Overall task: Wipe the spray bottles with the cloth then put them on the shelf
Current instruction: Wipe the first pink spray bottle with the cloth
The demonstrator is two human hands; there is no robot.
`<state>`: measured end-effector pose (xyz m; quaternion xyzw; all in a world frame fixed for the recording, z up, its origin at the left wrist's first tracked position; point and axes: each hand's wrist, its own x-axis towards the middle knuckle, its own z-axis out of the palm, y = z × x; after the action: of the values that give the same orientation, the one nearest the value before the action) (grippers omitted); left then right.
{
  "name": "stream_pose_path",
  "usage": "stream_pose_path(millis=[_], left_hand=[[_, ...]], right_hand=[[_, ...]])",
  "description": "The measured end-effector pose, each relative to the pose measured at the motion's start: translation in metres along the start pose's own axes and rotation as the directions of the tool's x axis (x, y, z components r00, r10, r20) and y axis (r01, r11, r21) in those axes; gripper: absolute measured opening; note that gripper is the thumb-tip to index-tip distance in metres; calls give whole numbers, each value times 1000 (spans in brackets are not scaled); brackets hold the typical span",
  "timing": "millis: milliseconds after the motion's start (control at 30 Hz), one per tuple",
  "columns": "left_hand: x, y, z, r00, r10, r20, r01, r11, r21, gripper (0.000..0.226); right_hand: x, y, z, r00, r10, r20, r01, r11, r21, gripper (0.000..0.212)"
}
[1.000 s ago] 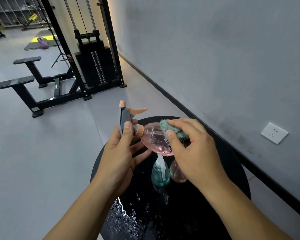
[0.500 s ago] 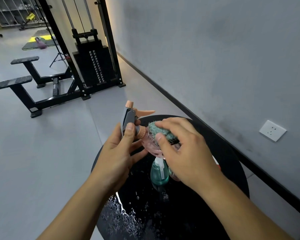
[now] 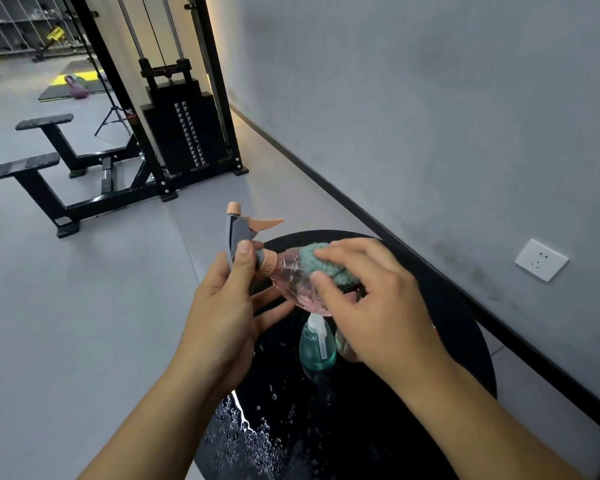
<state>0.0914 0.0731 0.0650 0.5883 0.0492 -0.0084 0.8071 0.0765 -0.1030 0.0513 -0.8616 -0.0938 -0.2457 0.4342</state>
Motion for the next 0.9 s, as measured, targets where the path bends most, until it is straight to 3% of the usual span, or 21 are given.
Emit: stream_pose_path(millis=[100,233,400,567,767,900], left_hand=[[-4,0,5,999,7,-39,-7,1000,-7,26],[-8,2,11,999,-20,-50,18,999,-40,28],[-3,7,6,993,-57,-102,49,996,-77,27],[-2,4,5,993,-73,-93,69,996,-48,31],[1,9,-4,990,-37,-137,33,999,-30,34],[-1,3,1,994,-53,-91,51,998,-26,33]], right_hand=[[-1,-1,0,1000,4,-19,-4,1000,24,27],[-7,-10,9,978,-207,36,209,975,-78,26],[-3,3,0,997,23,-69,-20,999,36,27],[-6,-3,5,993,-119,8,119,991,-62,27],[3,5,-8,992,82,-91,-75,994,77,26],[-2,1,-3,999,-2,36,1,999,32,28]])
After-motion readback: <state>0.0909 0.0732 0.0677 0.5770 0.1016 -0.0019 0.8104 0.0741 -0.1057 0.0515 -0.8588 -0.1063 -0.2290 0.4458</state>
